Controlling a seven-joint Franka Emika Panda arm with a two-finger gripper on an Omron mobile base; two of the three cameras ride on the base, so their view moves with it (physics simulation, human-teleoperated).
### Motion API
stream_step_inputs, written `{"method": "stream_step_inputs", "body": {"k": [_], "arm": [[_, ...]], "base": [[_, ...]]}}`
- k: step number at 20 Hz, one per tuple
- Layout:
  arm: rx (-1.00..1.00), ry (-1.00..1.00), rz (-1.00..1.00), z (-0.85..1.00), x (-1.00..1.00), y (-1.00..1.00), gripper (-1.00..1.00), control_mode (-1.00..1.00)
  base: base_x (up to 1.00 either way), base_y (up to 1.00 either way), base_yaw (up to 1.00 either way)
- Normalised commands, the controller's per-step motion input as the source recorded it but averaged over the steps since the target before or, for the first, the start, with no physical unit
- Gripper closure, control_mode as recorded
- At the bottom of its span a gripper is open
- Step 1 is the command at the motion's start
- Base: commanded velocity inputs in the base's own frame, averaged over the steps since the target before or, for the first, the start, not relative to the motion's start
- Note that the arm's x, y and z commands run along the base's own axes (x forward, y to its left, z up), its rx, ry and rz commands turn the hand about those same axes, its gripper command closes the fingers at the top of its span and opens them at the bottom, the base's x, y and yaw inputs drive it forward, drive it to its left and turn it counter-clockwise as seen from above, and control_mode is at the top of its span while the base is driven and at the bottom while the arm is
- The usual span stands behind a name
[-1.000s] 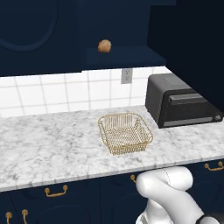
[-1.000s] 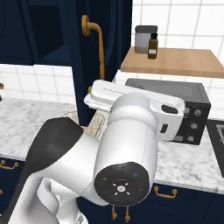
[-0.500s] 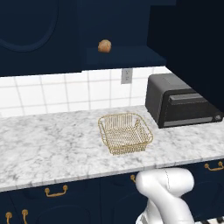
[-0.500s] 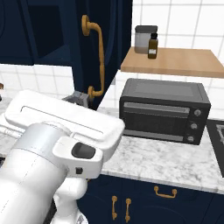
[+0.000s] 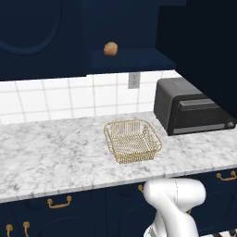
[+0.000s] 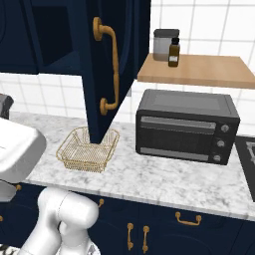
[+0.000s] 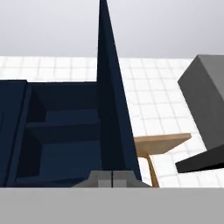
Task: Open the cabinet, pick up the bread from the cabinet and place it in the basket. Then move the basket to the dining counter.
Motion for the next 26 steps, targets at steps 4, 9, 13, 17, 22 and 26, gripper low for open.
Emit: {"method": "stream_step_inputs", "body": {"k": [4,9,13,17,22,26], "arm": [[-0.21,-0.22,-0.11,0.00,0.12,1.00,1.00,-1.00],[-0.06,0.06,-0.13,-0.19,0.96,1.00,1.00,-1.00],[0.02,0.07,-0.05,-0.13,1.00,0.77,1.00,-1.00],[0.16,0.17,0.00,-0.21,1.00,0.33,1.00,-1.00],[0.12,0.23,-0.02,-0.05,0.86,0.06,1.00,-1.00],[0.04,0.36,0.00,0.01,0.59,0.00,1.00,-1.00]], "base": [[0.00,0.00,0.00],[0.00,0.00,0.00],[0.00,0.00,0.00],[0.00,0.00,0.00],[0.00,0.00,0.00],[0.00,0.00,0.00]]}}
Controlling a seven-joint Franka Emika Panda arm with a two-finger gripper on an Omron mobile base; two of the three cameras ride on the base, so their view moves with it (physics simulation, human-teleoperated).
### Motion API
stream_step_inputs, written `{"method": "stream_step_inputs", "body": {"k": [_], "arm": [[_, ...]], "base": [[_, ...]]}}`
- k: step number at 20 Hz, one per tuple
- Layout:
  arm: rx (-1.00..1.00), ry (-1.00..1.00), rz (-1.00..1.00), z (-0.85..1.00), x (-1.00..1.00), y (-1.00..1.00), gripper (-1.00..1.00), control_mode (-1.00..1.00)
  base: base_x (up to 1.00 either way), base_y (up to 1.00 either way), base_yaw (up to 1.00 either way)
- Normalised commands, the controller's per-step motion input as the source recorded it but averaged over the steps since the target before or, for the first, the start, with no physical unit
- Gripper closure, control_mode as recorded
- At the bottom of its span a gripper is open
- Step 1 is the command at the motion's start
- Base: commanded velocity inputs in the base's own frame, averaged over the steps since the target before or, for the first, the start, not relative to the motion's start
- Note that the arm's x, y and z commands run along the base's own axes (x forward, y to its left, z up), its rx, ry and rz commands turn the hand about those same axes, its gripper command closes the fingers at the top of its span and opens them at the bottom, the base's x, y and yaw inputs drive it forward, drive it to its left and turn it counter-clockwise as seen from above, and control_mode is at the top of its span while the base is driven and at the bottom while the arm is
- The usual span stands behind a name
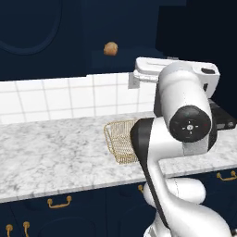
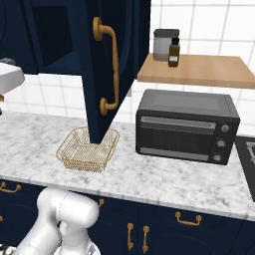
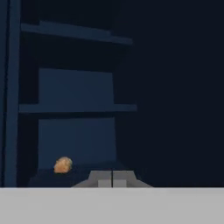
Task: Open the cabinet, pick up the bread from the cabinet and place it in the basket. Then move the basket to the dining counter.
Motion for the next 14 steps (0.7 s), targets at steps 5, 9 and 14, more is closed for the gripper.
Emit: {"method": "stream_step_inputs", "body": {"k": [5,9,14], "arm": [[0.00,0.35,0.00,0.00,0.52,0.00,1.00,-1.00],[0.01,0.11,0.10,0.00,0.56,0.00,1.00,-1.00],[0.13,0.01,0.25,-0.06,0.71,-0.08,1.00,-1.00]], "base": [[0.00,0.00,0.00],[0.00,0.00,0.00],[0.00,0.00,0.00]]}}
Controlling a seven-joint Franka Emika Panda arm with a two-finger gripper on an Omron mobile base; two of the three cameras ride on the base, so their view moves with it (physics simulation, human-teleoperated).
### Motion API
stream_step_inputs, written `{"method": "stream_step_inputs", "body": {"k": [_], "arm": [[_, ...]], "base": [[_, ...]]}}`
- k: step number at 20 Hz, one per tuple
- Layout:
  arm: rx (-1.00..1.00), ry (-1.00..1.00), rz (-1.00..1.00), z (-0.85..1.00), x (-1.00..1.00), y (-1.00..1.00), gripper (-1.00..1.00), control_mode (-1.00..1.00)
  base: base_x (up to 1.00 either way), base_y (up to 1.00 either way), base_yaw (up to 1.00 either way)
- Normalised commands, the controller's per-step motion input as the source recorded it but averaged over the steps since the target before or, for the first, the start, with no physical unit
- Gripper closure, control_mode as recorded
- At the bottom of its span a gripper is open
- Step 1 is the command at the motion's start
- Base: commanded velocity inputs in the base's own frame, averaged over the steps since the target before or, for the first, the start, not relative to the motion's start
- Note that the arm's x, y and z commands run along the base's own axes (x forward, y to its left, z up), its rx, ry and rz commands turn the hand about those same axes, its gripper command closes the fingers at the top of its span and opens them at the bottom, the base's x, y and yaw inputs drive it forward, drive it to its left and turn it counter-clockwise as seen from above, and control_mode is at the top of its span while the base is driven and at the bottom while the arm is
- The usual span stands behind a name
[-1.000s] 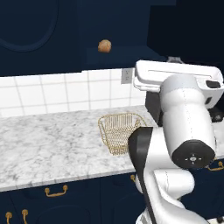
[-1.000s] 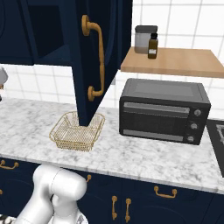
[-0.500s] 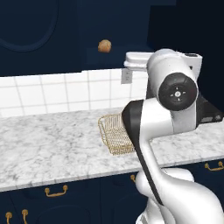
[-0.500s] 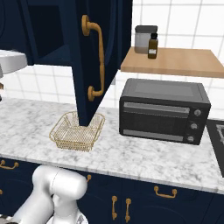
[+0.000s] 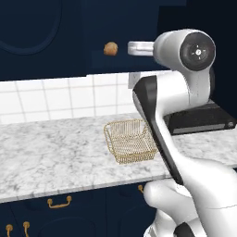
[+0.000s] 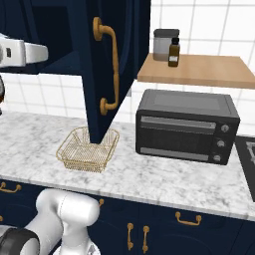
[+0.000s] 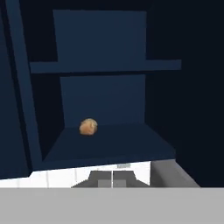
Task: Open the cabinet, pick up the bread from the cabinet and place it in the basket. Then move the basket to the dining counter.
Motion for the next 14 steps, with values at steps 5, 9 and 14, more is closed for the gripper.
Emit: {"method": "stream_step_inputs", "body": {"k": [5,9,14], "arm": [[0.14,0.06,0.23,-0.24,0.64,0.00,-1.00,-1.00],[0.12,0.16,0.11,-0.08,0.78,0.00,-1.00,-1.00],[0.03,0.13,0.02,0.00,0.56,0.00,-1.00,-1.00]], "base": [[0.00,0.00,0.00],[0.00,0.00,0.00],[0.00,0.00,0.00]]}}
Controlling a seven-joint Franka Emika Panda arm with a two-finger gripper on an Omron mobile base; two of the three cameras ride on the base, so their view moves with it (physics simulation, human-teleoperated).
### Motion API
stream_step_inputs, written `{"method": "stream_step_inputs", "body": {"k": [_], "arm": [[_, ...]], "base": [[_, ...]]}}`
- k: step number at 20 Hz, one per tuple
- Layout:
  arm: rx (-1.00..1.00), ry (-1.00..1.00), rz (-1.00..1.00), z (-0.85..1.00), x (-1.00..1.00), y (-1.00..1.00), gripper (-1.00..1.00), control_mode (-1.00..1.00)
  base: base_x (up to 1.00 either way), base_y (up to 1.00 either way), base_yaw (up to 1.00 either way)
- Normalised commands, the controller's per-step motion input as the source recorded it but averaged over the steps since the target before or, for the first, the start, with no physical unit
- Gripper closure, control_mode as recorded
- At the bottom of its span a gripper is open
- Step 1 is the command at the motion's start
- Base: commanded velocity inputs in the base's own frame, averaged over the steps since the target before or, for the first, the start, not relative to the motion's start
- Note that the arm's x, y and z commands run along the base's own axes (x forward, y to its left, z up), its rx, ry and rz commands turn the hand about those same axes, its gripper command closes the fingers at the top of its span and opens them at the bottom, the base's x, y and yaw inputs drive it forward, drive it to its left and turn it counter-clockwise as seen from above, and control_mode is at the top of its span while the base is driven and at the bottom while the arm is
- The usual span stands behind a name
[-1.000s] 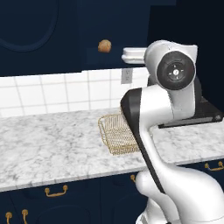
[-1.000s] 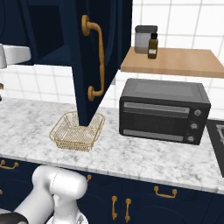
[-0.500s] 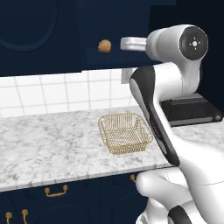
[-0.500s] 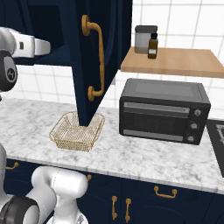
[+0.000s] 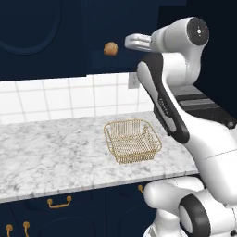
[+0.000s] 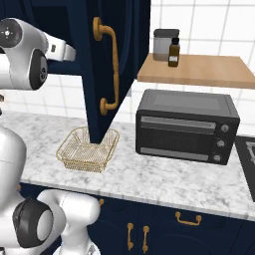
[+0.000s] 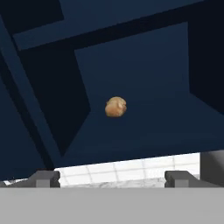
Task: Open the cabinet, pick up the bread from the cabinet and place it in the basket. Then move the basket to the dining counter.
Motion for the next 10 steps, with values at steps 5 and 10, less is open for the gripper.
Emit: {"method": "stream_step_inputs", "body": {"k": [5,10], "arm": [[0.00,0.16,0.00,0.00,0.59,0.02,-1.00,-1.00],[0.00,0.00,0.00,-0.09,0.54,0.10,-1.00,-1.00]], "base": [[0.00,0.00,0.00],[0.00,0.00,0.00]]}}
